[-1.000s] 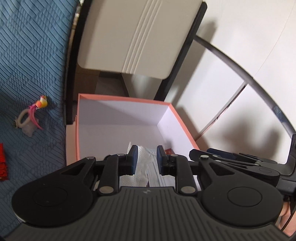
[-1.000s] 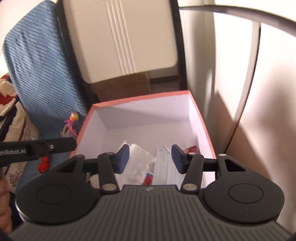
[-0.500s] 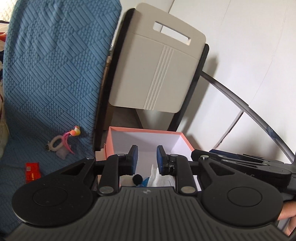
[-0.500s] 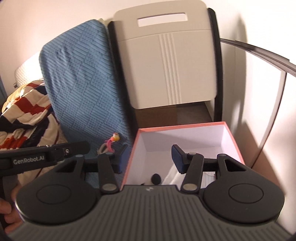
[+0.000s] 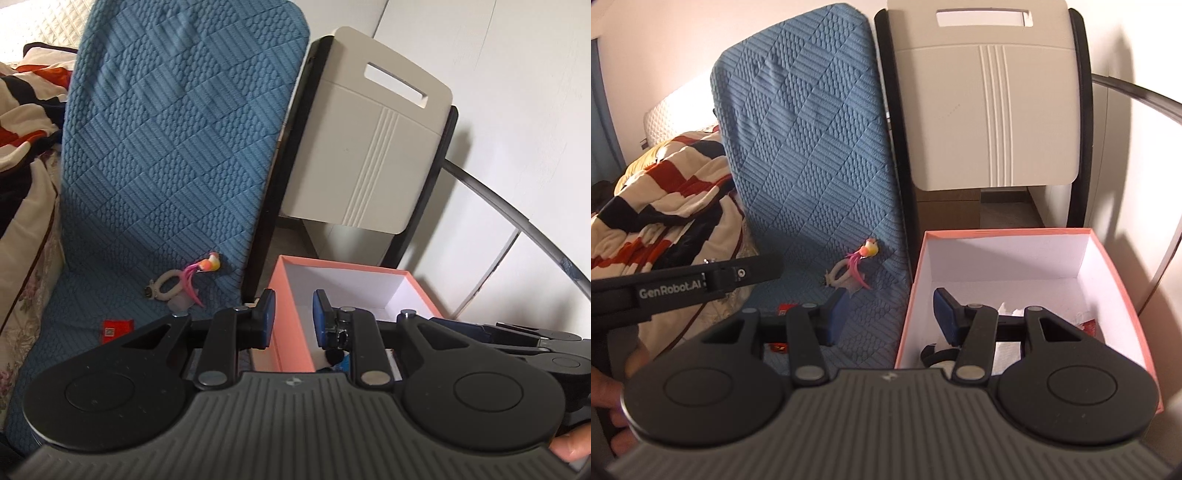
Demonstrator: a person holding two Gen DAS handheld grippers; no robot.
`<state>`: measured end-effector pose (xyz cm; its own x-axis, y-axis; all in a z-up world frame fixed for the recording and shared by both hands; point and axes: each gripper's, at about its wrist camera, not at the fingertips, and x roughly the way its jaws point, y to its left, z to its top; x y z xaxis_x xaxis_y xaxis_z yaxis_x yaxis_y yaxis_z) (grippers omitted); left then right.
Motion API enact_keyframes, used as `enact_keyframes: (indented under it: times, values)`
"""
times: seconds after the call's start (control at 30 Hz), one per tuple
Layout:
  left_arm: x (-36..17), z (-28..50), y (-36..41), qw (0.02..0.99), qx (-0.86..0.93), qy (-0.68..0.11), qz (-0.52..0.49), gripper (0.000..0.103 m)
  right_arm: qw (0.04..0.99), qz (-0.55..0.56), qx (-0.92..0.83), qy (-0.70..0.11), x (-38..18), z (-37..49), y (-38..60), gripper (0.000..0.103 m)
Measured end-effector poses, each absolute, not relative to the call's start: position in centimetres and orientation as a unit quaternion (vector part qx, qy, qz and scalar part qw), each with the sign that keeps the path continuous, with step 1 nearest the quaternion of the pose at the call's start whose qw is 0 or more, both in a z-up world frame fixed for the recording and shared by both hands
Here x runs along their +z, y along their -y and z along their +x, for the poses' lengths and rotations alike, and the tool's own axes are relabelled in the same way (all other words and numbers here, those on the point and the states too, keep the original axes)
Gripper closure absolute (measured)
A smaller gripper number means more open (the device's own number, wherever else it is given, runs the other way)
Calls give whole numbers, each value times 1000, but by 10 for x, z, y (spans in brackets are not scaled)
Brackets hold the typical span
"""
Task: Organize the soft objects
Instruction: 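Move both open tools back over the seat cushion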
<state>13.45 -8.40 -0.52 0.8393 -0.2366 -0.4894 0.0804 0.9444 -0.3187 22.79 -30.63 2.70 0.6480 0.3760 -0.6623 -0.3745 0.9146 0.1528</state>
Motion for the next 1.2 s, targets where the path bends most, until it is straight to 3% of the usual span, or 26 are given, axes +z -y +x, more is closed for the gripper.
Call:
enact_keyframes:
  times: [0.77, 0.87, 1.2]
  values:
    - [-50, 109, 5, 948, -45, -278, -146, 78, 898, -12, 210, -386, -9, 202, 234, 50]
    - [-55, 108, 3, 953, -33, -272, -131, 70, 898, -12, 210, -386, -13, 198, 229, 50]
    - [-101, 134, -2, 948, -35, -295, -114, 68, 899, -22, 190, -394, -43, 205, 220, 50]
